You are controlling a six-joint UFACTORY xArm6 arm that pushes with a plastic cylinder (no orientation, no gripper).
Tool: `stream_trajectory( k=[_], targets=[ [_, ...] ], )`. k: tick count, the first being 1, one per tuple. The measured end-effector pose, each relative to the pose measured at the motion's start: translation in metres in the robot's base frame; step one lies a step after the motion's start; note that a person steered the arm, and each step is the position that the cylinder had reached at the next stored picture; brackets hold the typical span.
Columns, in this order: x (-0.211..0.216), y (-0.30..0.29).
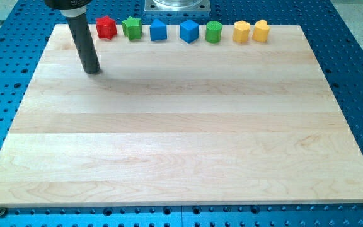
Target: Move the yellow blocks to the center of the board
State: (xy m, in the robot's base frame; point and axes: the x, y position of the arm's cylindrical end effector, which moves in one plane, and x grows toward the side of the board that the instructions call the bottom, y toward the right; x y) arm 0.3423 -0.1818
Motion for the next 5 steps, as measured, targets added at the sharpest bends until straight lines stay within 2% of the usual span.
stream_trajectory(
  k=[1, 3, 4, 5],
  targets=[
    [0.006, 0.000],
    [0.008, 0.047],
    [0.022, 0.075],
    [0.040, 0.180]
  ],
)
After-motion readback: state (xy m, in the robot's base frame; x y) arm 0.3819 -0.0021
